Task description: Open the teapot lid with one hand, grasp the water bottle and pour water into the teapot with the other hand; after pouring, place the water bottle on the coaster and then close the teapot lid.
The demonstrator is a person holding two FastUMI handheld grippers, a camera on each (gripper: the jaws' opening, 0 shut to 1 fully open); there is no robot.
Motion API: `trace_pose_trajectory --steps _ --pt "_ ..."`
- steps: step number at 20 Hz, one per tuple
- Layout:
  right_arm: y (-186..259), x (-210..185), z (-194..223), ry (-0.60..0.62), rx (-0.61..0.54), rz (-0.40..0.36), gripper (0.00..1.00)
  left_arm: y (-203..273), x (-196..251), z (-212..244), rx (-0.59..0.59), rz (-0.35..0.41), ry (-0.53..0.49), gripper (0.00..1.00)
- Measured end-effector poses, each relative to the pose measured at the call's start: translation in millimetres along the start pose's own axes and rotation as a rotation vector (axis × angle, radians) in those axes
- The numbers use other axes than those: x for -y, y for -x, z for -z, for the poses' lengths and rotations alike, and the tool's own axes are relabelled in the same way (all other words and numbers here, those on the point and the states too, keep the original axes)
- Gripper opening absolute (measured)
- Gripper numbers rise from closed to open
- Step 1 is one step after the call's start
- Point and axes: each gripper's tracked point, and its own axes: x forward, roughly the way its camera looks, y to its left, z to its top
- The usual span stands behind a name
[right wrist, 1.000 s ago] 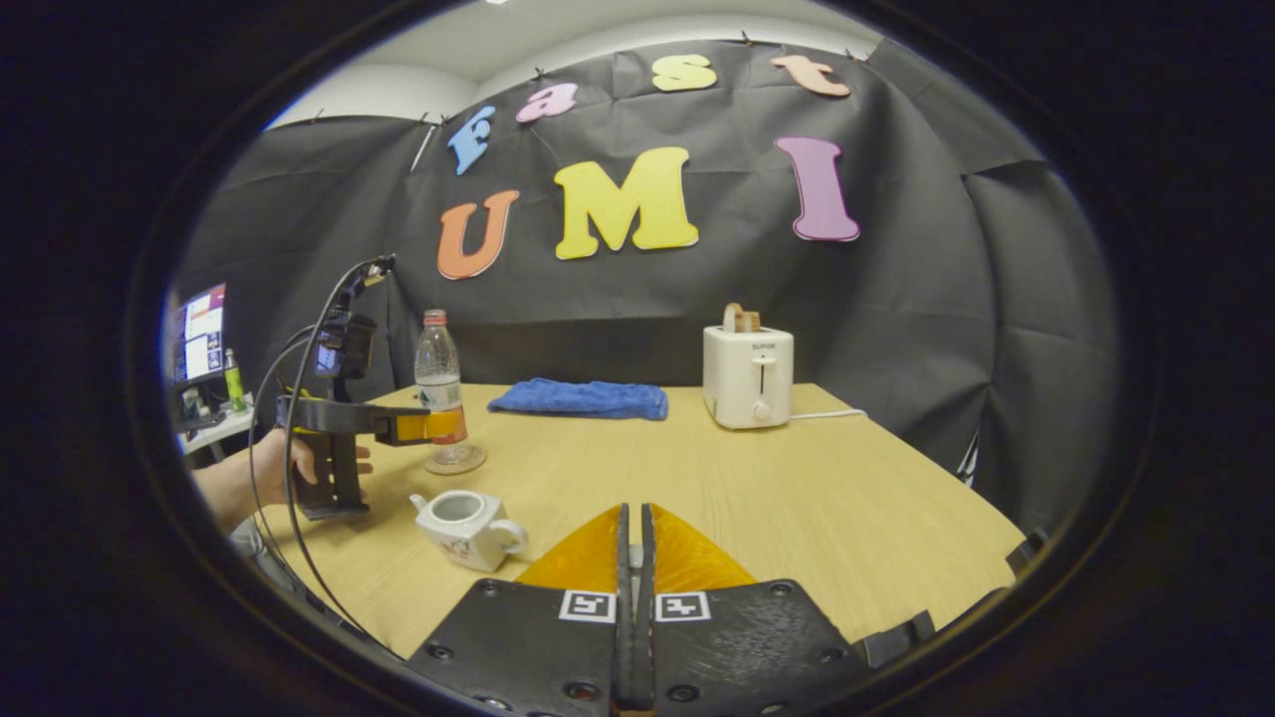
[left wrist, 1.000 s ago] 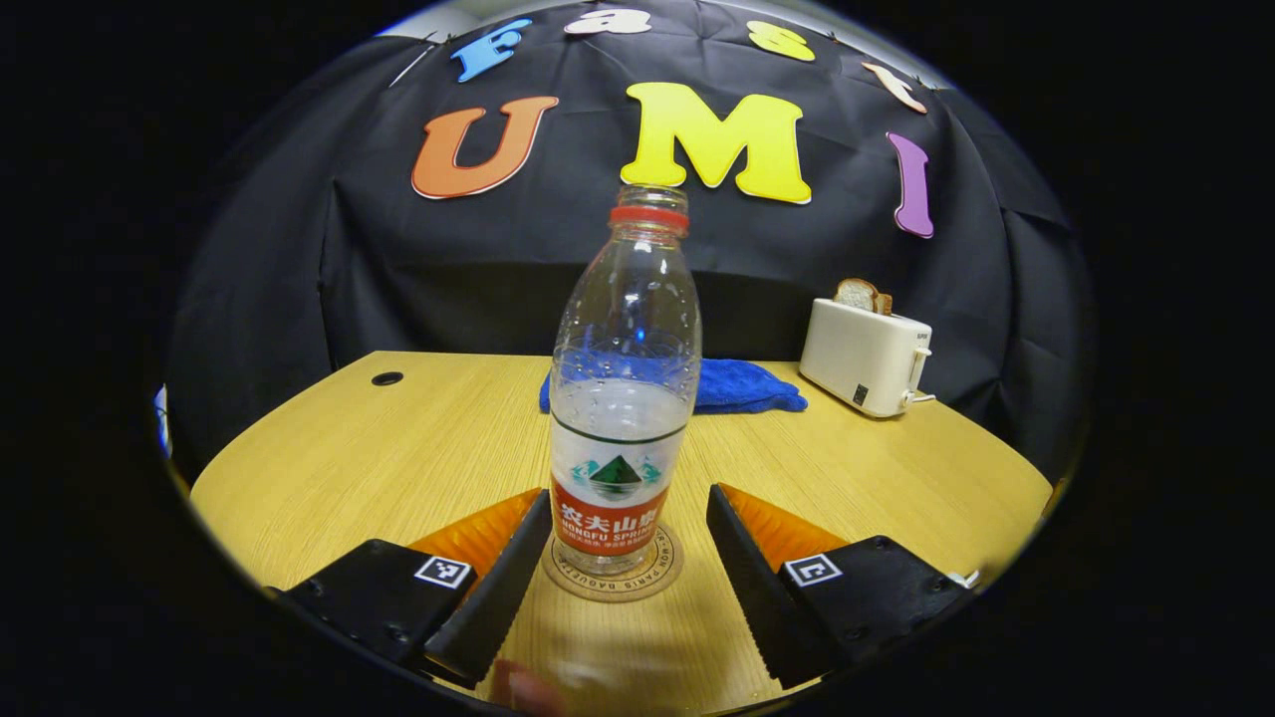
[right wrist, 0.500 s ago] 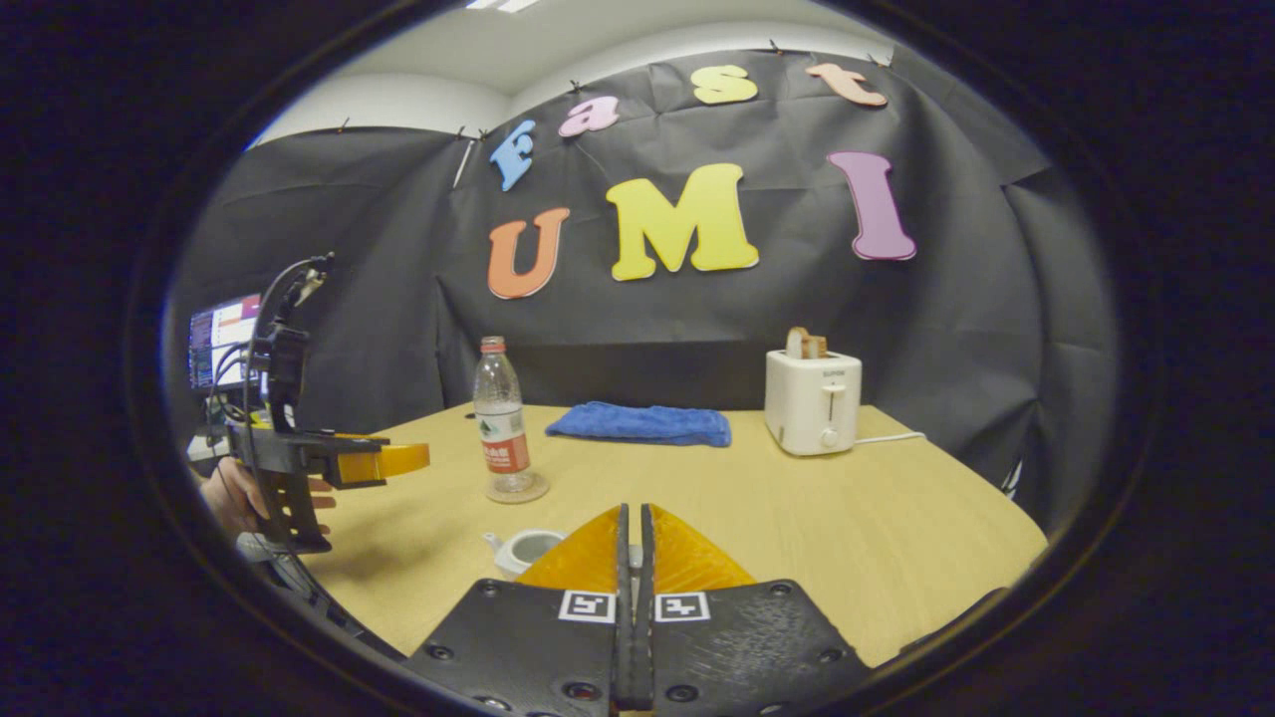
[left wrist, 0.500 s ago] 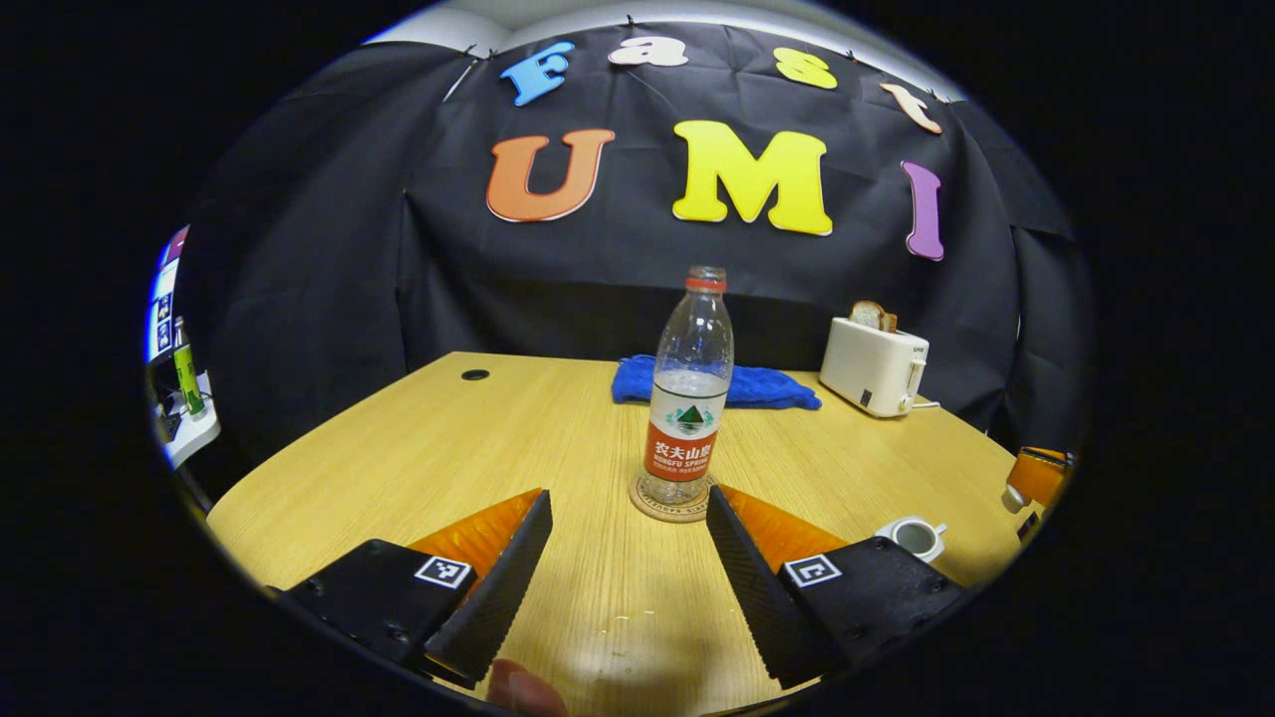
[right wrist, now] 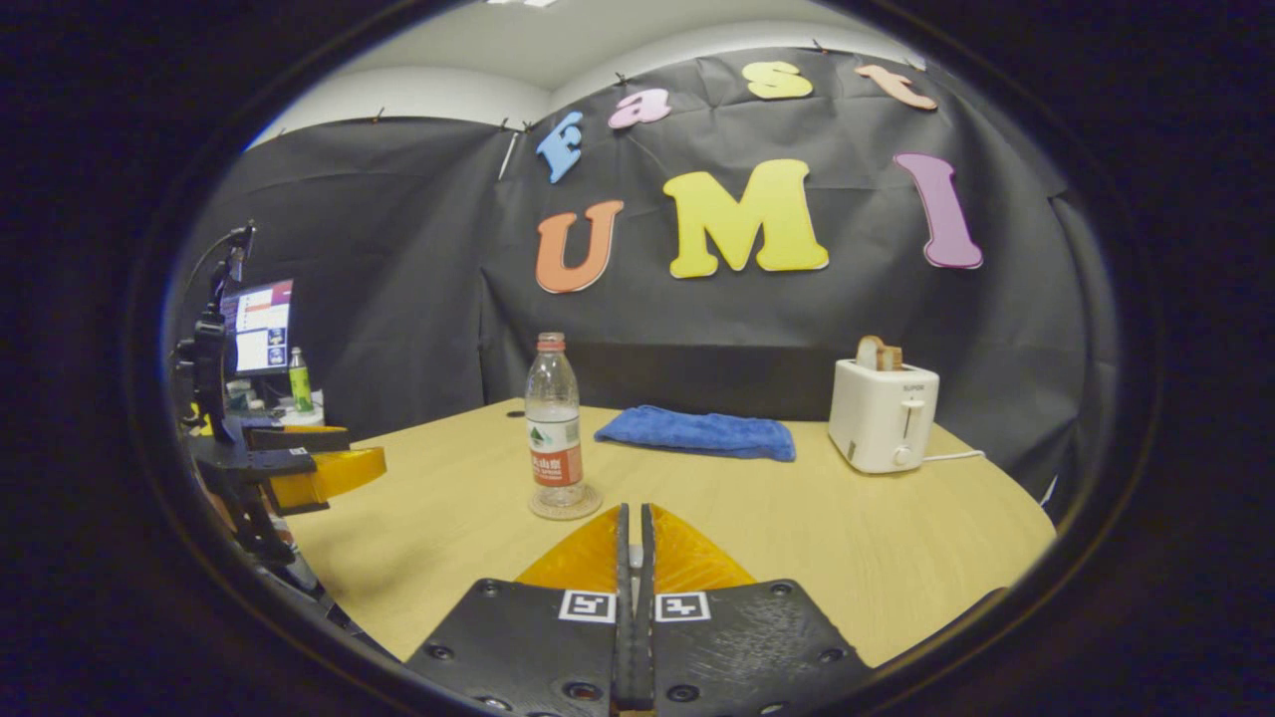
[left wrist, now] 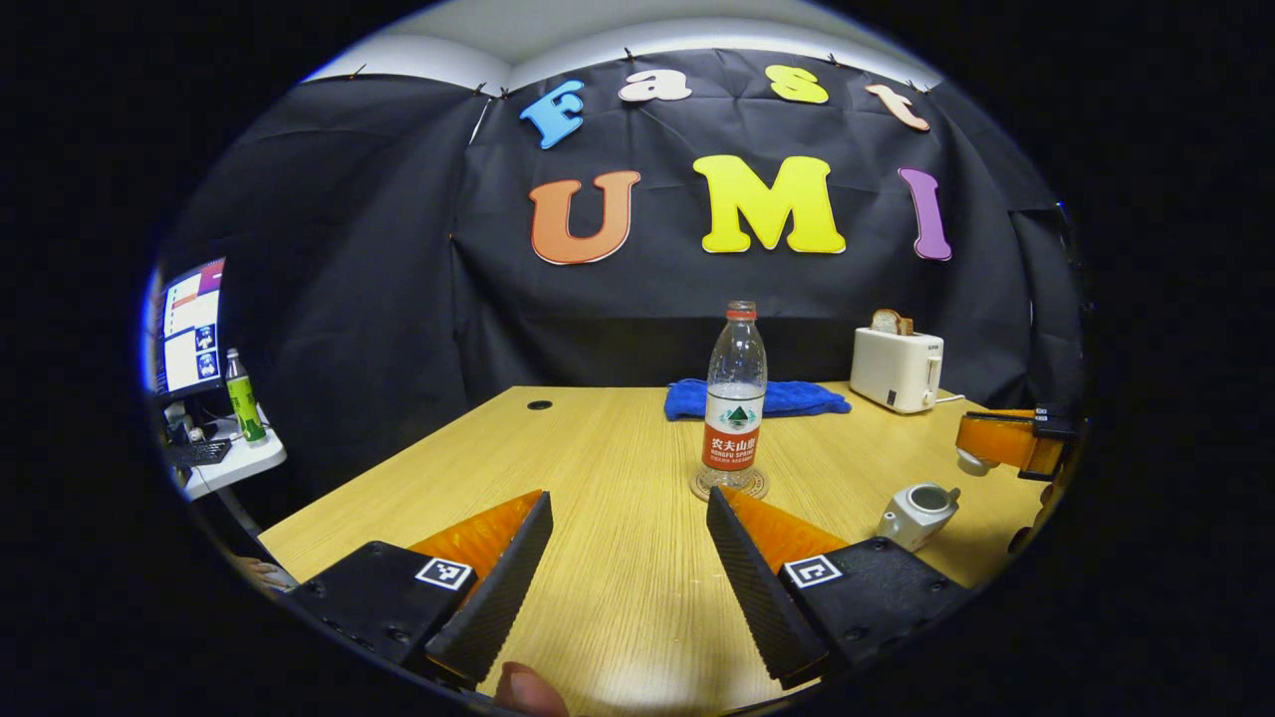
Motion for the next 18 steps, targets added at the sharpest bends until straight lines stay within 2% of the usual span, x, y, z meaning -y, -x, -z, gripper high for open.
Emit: trace_pose_trajectory --steps 3,7,18 --pt "-12.3 -8.5 5.5 -0.006 -0.014 -0.025 0.00 4.8 -15.3 -3.2 0.016 -0.062 -0.056 0.97" --pt "-23.6 -15.8 16.8 0.004 -0.029 -0.043 0.00 11.3 -9.4 -2.0 0.013 -0.043 -0.042 0.97" --pt "-30.7 -16.8 27.5 0.013 -0.012 -0.046 0.00 22.2 -16.7 -20.3 0.053 -0.060 -0.044 0.97"
